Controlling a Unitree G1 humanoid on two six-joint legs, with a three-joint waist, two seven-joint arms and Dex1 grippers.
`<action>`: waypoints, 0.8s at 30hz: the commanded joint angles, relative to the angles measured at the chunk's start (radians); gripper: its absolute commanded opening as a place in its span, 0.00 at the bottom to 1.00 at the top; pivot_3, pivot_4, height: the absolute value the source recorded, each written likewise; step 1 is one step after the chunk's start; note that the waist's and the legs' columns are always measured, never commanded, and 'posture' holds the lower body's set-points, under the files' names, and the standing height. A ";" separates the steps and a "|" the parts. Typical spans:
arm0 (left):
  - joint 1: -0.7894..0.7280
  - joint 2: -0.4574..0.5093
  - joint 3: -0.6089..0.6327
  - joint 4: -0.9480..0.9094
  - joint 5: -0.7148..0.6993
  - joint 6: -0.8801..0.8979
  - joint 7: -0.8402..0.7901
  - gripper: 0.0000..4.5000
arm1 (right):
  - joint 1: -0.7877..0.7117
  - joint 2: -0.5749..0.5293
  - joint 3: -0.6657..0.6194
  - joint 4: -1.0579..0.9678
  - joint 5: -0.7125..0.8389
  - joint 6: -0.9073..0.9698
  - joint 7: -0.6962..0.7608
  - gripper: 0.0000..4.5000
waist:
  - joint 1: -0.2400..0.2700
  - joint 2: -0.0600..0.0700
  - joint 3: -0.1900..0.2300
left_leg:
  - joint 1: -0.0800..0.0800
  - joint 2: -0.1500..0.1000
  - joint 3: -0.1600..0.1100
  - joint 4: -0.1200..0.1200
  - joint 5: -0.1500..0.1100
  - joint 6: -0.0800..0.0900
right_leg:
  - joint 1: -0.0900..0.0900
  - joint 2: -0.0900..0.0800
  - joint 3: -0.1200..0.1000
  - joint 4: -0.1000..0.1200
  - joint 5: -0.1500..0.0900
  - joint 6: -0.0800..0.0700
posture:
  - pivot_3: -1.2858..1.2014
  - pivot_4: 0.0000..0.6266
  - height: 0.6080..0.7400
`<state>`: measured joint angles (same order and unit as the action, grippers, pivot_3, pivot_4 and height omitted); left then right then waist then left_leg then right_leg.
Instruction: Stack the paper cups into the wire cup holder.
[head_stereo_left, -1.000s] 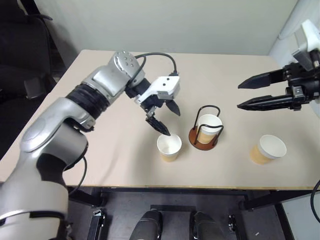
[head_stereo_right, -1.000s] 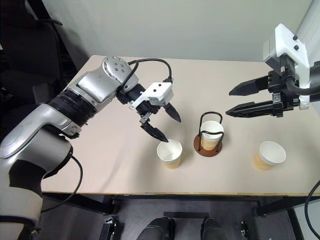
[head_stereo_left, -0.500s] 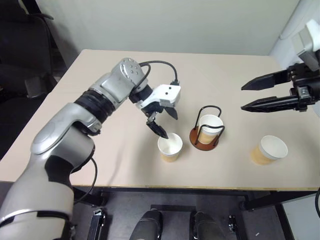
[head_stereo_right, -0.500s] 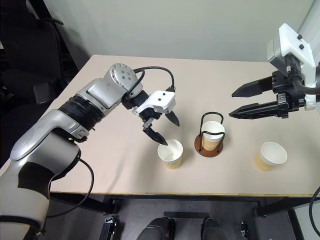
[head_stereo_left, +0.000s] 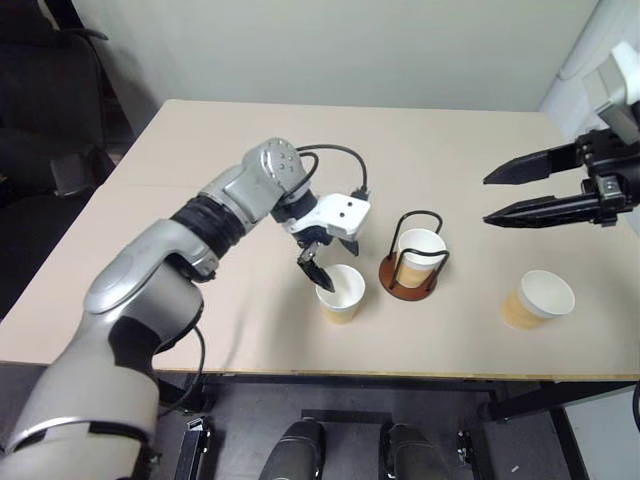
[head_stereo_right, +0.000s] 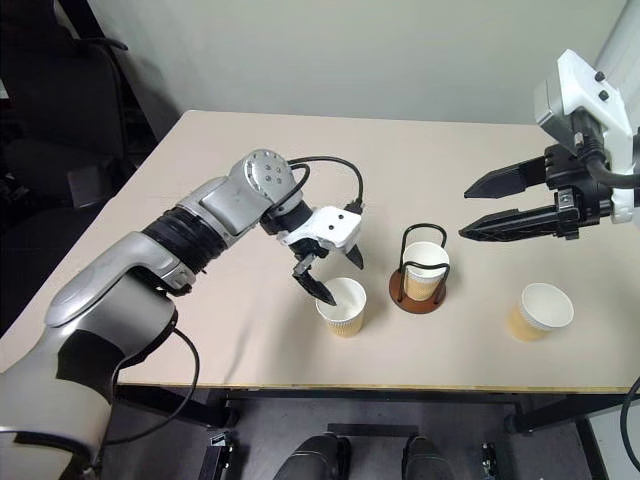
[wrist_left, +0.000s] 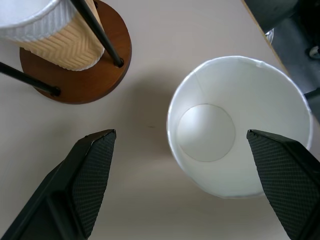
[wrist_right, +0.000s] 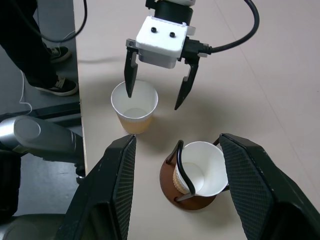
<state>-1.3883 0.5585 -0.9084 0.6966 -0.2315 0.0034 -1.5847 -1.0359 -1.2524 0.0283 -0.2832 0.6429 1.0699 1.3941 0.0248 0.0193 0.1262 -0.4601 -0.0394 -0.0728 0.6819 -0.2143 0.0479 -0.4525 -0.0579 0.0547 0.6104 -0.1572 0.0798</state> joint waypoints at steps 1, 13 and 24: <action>-0.001 -0.007 0.040 0.009 0.012 -0.021 -0.030 1.00 | -0.014 -0.019 -0.018 -0.015 0.015 0.005 -0.007 0.58 | 0.000 0.000 0.000 | 0.000 0.000 0.000 0.000 0.000 0.000 | 0.000 0.000 0.000 0.000 0.000 0.000 | 0.52 0.24 1.00; 0.007 0.029 -0.072 -0.017 -0.084 -0.027 -0.030 0.30 | 0.024 0.006 -0.004 0.006 -0.009 -0.044 -0.023 0.59 | 0.000 0.000 0.000 | 0.000 0.000 0.000 0.000 0.000 0.000 | 0.000 0.000 0.000 0.000 0.001 0.000 | 0.52 0.24 1.00; -0.054 0.065 -0.142 0.053 -0.165 -0.035 -0.030 0.01 | 0.065 0.021 -0.020 -0.007 -0.004 -0.069 -0.047 0.59 | 0.003 0.000 0.000 | 0.000 0.000 0.000 0.001 0.001 0.001 | 0.000 0.000 0.000 0.000 0.003 0.000 | 0.52 0.24 1.00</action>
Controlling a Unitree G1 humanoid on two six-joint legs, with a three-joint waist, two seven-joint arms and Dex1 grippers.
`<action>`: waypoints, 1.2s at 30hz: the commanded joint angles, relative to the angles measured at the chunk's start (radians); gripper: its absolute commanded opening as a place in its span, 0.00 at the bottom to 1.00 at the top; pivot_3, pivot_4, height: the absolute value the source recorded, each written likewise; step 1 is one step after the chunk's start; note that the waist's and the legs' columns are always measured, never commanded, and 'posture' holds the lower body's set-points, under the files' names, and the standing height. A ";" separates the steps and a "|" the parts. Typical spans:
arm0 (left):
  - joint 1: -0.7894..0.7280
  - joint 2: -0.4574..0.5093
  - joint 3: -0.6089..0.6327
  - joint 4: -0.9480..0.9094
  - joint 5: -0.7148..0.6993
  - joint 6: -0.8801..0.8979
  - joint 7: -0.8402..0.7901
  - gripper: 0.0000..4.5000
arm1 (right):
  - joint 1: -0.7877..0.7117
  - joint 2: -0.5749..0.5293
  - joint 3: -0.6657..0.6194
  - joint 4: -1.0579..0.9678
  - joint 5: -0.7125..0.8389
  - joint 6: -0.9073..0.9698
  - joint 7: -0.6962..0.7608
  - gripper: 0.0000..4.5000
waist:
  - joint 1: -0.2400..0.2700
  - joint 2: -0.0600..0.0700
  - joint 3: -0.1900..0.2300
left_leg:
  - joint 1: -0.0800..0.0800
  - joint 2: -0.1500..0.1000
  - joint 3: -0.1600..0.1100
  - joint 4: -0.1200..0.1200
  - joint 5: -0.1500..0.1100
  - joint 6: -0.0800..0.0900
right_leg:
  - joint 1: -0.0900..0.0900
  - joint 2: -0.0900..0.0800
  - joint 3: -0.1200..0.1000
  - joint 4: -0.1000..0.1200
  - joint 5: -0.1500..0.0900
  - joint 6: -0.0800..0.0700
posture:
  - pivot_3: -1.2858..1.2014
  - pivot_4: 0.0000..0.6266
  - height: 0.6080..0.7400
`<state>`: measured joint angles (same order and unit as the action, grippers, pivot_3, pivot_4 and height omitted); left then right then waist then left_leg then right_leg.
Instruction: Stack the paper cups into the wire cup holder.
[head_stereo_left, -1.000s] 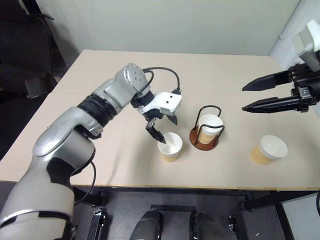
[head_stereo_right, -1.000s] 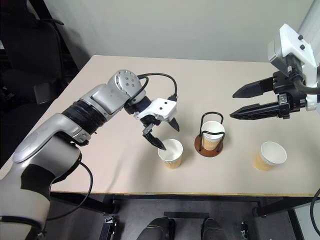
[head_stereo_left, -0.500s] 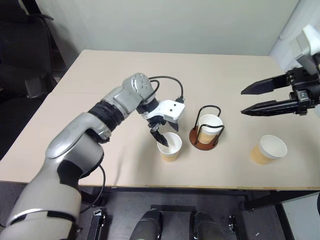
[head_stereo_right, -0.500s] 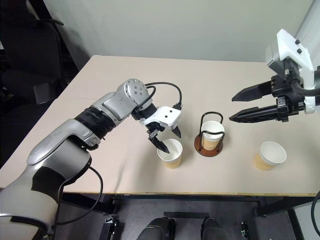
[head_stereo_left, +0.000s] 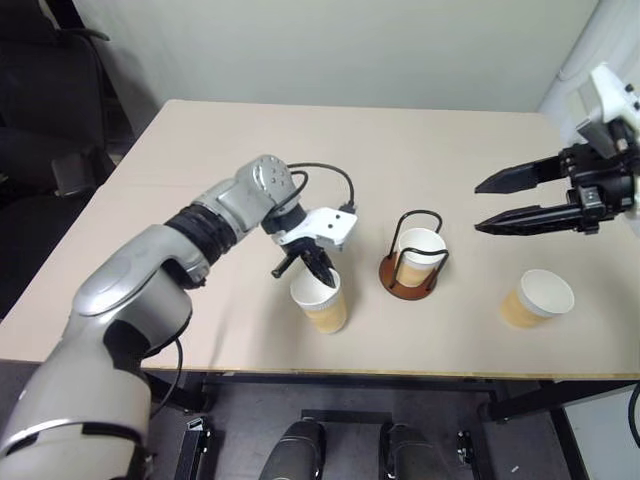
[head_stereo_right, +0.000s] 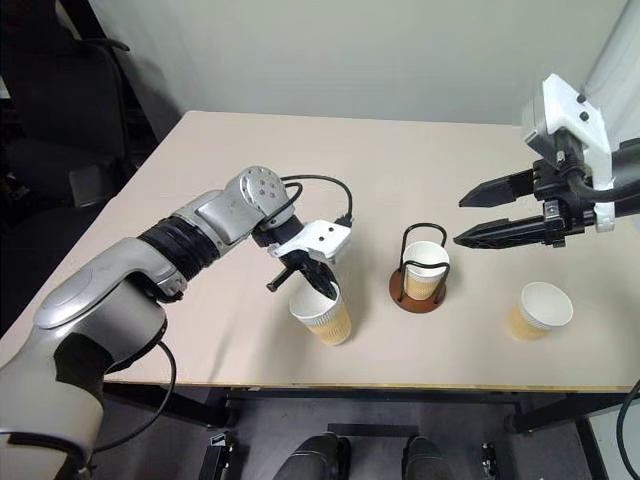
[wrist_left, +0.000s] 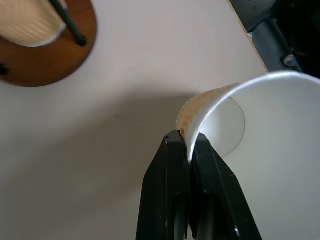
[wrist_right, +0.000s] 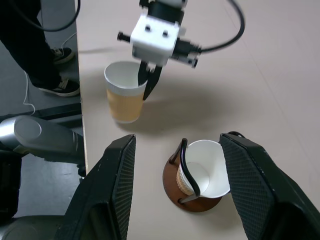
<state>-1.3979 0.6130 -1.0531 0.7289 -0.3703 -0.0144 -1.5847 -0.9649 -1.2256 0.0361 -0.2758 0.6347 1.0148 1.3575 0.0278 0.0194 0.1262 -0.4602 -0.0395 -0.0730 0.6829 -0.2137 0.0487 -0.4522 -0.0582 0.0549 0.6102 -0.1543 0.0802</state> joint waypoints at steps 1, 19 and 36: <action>-0.050 0.009 0.005 0.037 -0.024 -0.026 -0.030 0.01 | -0.004 -0.005 -0.029 -0.017 0.005 -0.015 -0.013 0.59 | 0.000 0.000 0.000 | 0.000 0.000 0.000 0.000 0.000 0.000 | 0.000 0.000 0.000 0.000 0.000 0.000 | 0.52 0.24 1.00; -0.246 -0.228 0.445 0.471 0.327 -0.227 0.058 0.01 | 0.019 -0.086 0.009 0.206 -0.198 -0.249 0.058 0.59 | 0.002 0.000 0.000 | -0.001 0.000 0.002 -0.001 -0.002 0.003 | -0.001 0.000 0.001 -0.001 0.000 0.007 | 0.52 0.24 1.00; -0.432 -0.363 0.662 0.535 0.474 -0.252 0.073 0.01 | 0.022 -0.148 -0.014 0.274 -0.251 -0.268 0.116 0.59 | 0.003 0.000 0.000 | -0.002 0.000 0.006 -0.002 -0.008 0.003 | -0.001 0.000 0.002 -0.002 -0.005 0.011 | 0.52 0.24 1.00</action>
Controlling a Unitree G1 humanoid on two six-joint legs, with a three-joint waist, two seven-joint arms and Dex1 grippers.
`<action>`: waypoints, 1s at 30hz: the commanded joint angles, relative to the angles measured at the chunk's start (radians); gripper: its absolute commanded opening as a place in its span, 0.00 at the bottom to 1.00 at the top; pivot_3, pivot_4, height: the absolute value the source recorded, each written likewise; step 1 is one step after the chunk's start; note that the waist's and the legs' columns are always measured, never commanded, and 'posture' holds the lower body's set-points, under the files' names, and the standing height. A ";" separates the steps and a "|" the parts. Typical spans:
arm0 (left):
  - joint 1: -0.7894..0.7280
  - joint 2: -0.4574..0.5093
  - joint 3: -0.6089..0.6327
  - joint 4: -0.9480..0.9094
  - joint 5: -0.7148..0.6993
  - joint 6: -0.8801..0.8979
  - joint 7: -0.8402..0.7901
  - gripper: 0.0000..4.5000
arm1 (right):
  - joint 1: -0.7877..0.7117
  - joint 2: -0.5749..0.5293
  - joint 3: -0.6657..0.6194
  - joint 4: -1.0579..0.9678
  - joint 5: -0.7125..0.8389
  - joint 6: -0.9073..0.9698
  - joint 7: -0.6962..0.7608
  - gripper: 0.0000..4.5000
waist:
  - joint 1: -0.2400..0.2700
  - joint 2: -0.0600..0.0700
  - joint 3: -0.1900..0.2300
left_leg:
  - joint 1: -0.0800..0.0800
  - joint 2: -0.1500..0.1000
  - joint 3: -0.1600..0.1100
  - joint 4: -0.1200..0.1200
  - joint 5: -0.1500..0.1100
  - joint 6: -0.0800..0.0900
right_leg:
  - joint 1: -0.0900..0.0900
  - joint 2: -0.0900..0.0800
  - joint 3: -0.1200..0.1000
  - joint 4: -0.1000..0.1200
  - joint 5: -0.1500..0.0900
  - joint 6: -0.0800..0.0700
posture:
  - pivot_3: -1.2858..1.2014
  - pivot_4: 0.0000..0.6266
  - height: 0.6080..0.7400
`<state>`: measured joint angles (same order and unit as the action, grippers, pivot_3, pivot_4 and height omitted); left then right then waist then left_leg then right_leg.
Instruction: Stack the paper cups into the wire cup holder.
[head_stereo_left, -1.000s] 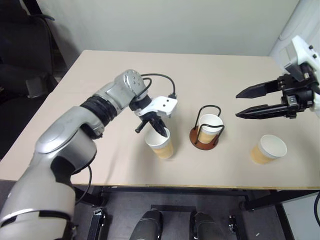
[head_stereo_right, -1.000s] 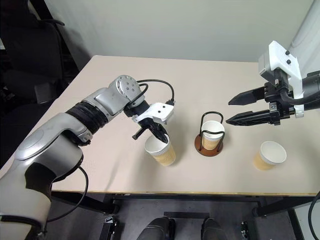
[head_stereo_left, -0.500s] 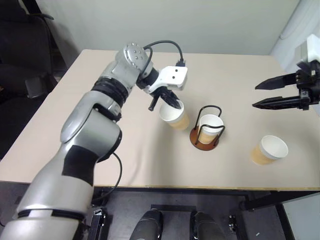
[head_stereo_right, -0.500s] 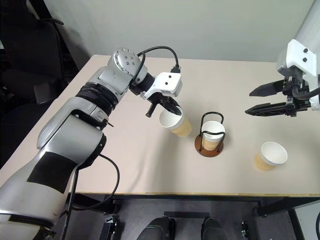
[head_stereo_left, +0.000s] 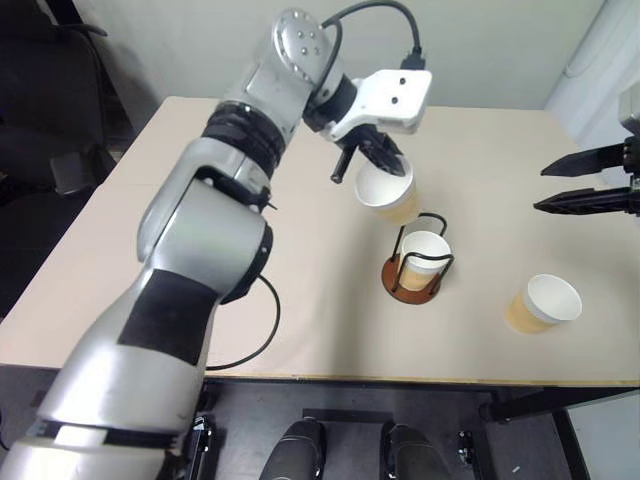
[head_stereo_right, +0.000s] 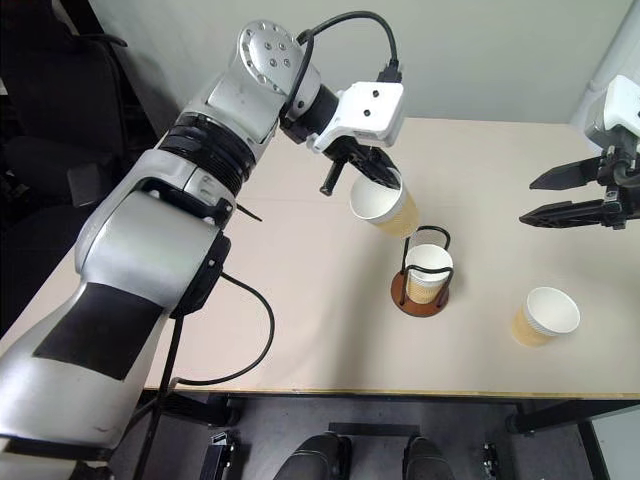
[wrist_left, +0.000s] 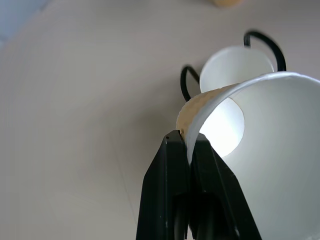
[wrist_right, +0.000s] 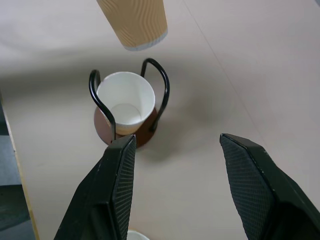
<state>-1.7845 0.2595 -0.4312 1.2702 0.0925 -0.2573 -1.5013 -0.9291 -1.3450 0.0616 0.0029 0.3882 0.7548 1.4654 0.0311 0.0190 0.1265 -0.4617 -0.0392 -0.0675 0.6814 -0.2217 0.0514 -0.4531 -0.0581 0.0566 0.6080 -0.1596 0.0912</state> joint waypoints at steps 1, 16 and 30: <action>-0.049 -0.018 0.047 -0.007 0.015 -0.011 -0.017 0.01 | -0.013 -0.032 -0.040 -0.004 -0.005 -0.007 0.010 0.59 | 0.000 0.000 0.000 | 0.000 0.000 0.000 0.000 0.000 0.000 | 0.000 0.000 0.000 0.000 0.000 0.000 | 0.52 0.24 1.00; -0.035 -0.088 0.106 -0.013 0.060 -0.027 -0.027 0.01 | -0.007 -0.054 -0.038 -0.008 -0.004 -0.001 0.031 0.59 | 0.000 0.000 0.000 | 0.001 0.000 0.002 0.002 -0.003 0.005 | 0.001 -0.002 0.002 0.001 0.000 0.002 | 0.52 0.24 1.00; -0.005 -0.130 0.112 -0.011 0.100 -0.060 0.001 0.01 | 0.012 -0.065 -0.051 -0.039 0.010 0.021 0.031 0.59 | 0.002 0.000 0.000 | 0.001 0.000 0.002 0.005 -0.004 0.006 | 0.002 -0.002 0.002 0.001 0.000 0.002 | 0.52 0.24 1.00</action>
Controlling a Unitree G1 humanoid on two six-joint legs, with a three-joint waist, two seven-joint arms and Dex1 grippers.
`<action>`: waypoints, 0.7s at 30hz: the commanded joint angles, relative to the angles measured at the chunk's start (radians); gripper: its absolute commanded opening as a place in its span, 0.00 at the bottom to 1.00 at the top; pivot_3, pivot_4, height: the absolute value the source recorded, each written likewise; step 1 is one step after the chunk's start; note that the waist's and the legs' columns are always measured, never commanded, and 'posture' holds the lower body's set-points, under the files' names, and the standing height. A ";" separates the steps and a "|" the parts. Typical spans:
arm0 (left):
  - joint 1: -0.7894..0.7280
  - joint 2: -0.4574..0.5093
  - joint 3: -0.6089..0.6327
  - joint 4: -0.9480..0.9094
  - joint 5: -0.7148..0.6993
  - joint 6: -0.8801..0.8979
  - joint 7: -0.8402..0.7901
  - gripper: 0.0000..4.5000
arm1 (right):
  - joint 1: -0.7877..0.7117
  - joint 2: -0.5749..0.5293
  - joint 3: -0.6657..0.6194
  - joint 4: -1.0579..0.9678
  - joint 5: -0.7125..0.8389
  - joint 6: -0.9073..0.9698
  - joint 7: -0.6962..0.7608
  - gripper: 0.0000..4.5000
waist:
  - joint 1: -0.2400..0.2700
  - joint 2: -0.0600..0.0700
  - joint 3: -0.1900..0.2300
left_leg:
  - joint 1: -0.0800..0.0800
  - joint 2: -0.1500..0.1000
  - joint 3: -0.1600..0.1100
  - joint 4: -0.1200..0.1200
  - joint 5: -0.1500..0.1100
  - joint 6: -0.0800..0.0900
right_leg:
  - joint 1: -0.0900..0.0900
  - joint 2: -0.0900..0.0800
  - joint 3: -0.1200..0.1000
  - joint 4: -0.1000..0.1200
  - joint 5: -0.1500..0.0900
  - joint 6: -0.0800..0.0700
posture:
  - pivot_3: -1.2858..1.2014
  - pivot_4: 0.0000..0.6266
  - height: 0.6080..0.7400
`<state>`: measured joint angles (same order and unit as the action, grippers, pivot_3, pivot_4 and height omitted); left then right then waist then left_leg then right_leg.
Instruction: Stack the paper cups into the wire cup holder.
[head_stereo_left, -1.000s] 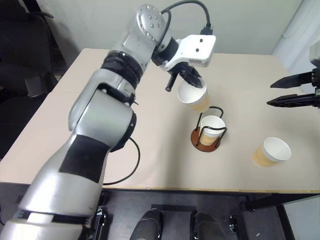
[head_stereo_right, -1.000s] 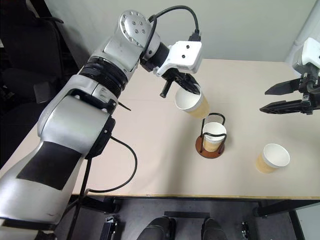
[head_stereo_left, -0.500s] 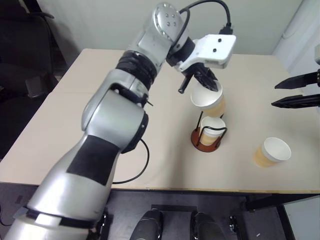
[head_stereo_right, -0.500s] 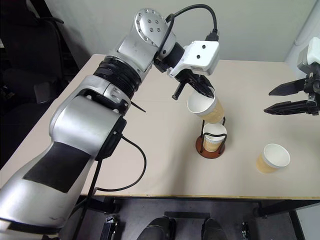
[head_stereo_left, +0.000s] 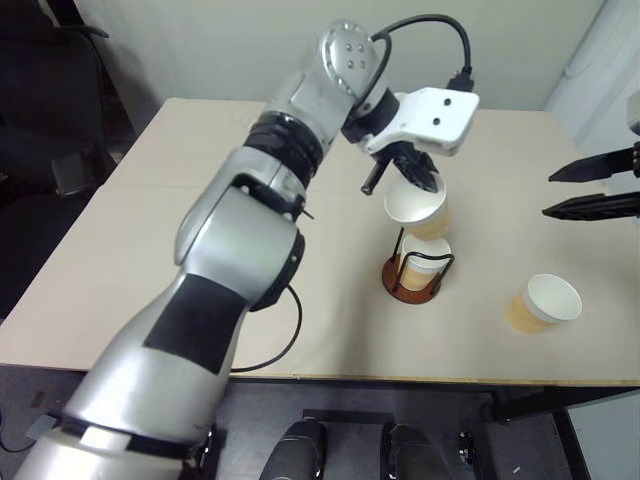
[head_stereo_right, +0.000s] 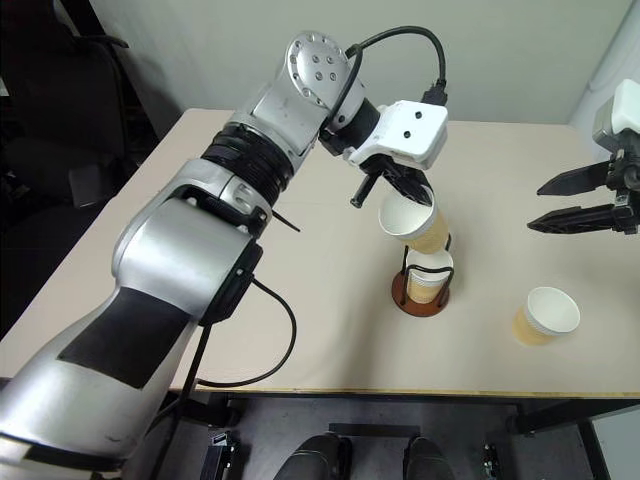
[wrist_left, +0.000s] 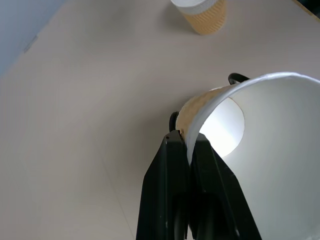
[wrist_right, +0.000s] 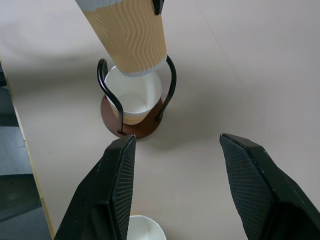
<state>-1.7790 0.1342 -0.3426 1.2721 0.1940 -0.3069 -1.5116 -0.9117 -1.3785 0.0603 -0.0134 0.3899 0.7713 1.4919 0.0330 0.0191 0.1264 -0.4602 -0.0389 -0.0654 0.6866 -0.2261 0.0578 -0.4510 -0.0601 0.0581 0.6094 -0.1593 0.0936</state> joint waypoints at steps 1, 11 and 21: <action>-0.008 -0.009 0.024 -0.013 0.001 -0.014 0.014 0.01 | -0.002 -0.032 -0.052 -0.025 0.010 0.007 0.004 0.59 | 0.000 0.000 0.000 | 0.000 0.000 0.000 0.000 0.000 0.000 | 0.000 0.000 0.000 0.000 0.000 0.000 | 0.52 0.24 1.00; 0.010 -0.025 0.016 -0.011 0.035 -0.036 0.031 0.01 | 0.024 -0.038 -0.070 -0.044 0.025 0.024 -0.005 0.59 | 0.000 0.000 0.000 | 0.000 0.000 0.000 0.004 -0.001 0.001 | 0.001 0.000 0.000 0.001 0.000 0.001 | 0.52 0.24 1.00; 0.026 -0.034 0.015 -0.006 0.065 -0.045 0.048 0.01 | 0.029 -0.023 -0.085 -0.057 0.041 0.042 -0.015 0.59 | 0.000 0.000 0.000 | 0.000 0.000 0.000 0.011 -0.002 0.003 | 0.004 0.000 0.000 0.001 0.001 0.000 | 0.52 0.24 1.00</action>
<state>-1.7413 0.1034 -0.3315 1.2749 0.2535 -0.3422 -1.4754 -0.8696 -1.3881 0.0212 -0.0523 0.4141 0.8074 1.4834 0.0328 0.0193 0.1263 -0.4603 -0.0391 -0.0651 0.6977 -0.2282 0.0610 -0.4472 -0.0597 0.0581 0.6100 -0.1581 0.0928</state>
